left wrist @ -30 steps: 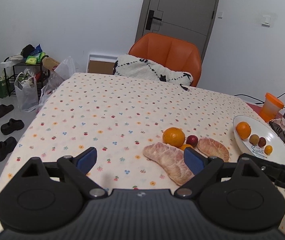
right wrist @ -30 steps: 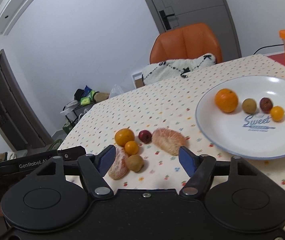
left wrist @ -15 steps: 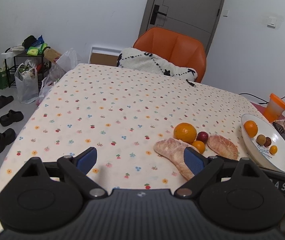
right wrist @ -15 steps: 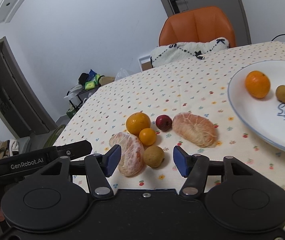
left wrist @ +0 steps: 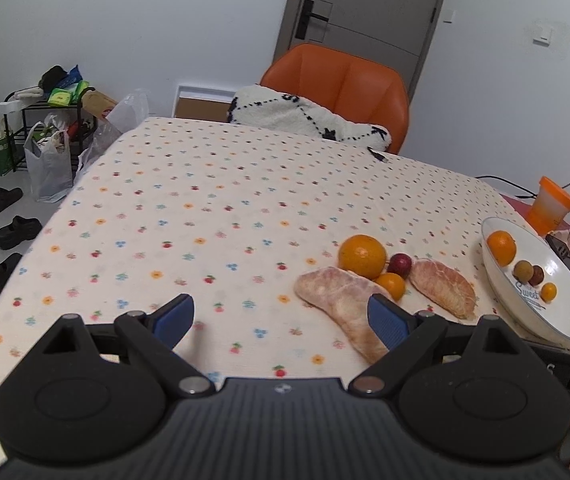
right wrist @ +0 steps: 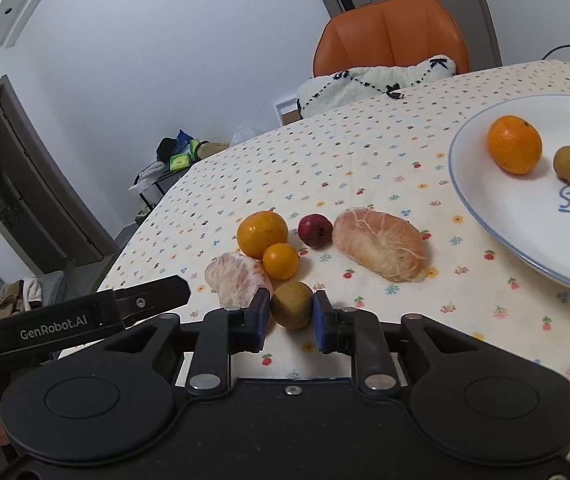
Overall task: Organize fruits
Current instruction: 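Withdraw both open tools from the plate toward the remaining fruits, then close the right tool on the small brown round fruit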
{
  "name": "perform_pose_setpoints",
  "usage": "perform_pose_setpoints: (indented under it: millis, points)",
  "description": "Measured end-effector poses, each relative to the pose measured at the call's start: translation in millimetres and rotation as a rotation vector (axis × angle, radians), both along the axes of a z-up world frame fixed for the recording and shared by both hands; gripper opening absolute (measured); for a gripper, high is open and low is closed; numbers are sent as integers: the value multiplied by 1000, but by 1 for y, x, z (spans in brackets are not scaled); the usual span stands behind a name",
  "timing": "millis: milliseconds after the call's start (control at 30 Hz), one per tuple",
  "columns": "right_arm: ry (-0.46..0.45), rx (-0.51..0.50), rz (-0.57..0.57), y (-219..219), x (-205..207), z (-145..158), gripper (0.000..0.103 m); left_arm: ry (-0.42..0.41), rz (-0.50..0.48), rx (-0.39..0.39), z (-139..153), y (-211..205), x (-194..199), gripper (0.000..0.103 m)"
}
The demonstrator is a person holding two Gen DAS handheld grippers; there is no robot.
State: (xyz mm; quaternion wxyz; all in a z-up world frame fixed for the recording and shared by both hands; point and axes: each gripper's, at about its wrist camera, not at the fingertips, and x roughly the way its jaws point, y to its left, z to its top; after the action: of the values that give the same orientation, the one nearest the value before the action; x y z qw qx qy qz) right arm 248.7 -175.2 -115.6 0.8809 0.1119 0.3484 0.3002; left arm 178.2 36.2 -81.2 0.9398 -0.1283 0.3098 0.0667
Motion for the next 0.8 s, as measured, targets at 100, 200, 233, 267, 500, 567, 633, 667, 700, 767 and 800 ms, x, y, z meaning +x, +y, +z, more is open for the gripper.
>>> perform_pose_setpoints:
  millis: [100,200,233,267,500,567,633,667,700,767,800]
  points:
    - [-5,-5,-2,-2,-1,1,21,7,-9,5,-1,-8,3,92]
    - [-9,2,-4,-7,-2,3,21,8,-23,10,0,-15,5,92]
    - [-11,3,-6,-9,-2,4,21,7,-29,15,0,-17,6,92]
    - [-13,3,-7,-10,-2,4,21,8,-33,19,-1,-20,6,92]
    - [-16,-11,-38,-21,0,4,21,16,-50,14,-4,-30,14,92]
    - [-15,-11,-49,-25,1,5,21,23,-57,14,-6,-33,17,92]
    - [-16,-12,-58,-28,1,5,21,28,-63,15,-9,-35,20,92]
    - [-15,-14,-62,-29,1,5,21,29,-65,19,-10,-37,21,92]
    - [-14,-16,-64,-30,2,5,22,30,-65,28,-11,-39,22,92]
    - [-13,-20,-64,-31,2,5,22,36,-65,50,-13,-42,24,92]
    - [-13,-23,-65,-31,2,5,22,42,-65,60,-15,-43,25,92]
